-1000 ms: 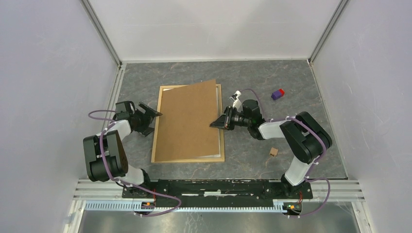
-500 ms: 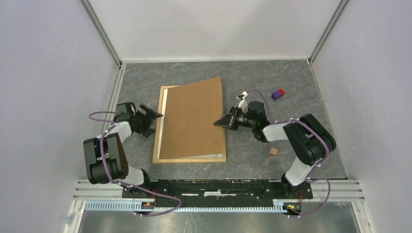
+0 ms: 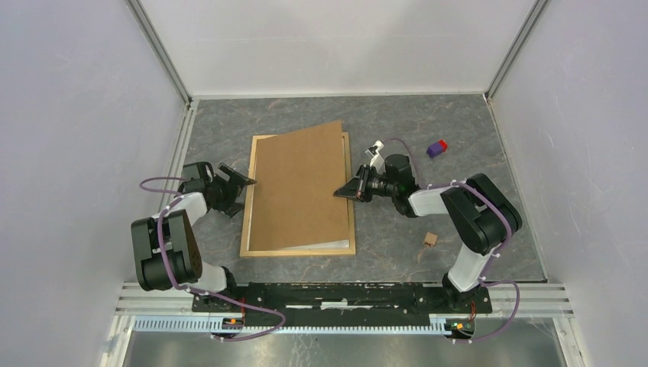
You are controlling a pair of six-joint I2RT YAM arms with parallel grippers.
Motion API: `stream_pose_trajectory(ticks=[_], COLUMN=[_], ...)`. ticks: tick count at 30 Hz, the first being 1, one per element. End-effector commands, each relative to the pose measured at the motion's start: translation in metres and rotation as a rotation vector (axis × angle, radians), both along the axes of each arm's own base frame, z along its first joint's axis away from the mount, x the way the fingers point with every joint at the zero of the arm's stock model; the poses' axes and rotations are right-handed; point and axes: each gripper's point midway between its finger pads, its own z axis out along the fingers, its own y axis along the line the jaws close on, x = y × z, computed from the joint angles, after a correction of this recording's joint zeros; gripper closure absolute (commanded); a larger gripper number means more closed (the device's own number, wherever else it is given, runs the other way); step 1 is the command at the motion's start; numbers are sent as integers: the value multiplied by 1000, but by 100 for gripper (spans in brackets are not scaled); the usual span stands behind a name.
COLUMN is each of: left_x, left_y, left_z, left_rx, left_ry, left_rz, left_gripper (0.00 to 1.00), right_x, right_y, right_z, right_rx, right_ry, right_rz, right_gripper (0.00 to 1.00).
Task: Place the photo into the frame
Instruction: Place the photo frame item in the photo frame.
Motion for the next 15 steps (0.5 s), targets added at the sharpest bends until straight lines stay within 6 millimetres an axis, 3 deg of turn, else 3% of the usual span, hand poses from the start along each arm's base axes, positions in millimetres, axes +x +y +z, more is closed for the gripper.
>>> stream_pose_trajectory(ticks=[1, 9, 12, 15], left_x=[-18, -20, -21, -21], left_y=[-10, -16, -17, -15], left_z=[-16, -16, -17, -16], left_rx=[-53, -53, -58, -41], left_ry=[91, 83, 88, 90], left_rz=[17, 10, 16, 16], left_gripper=[0, 0, 0, 0], right_x=[7, 8, 9, 9], right_y=[13, 13, 10, -1], right_z=[7, -8, -19, -34], right_rx=[4, -51, -135, -270], right_ry=[-99, -76, -90, -95], right_rz=[48, 50, 88, 120], right_gripper=[100, 96, 76, 63])
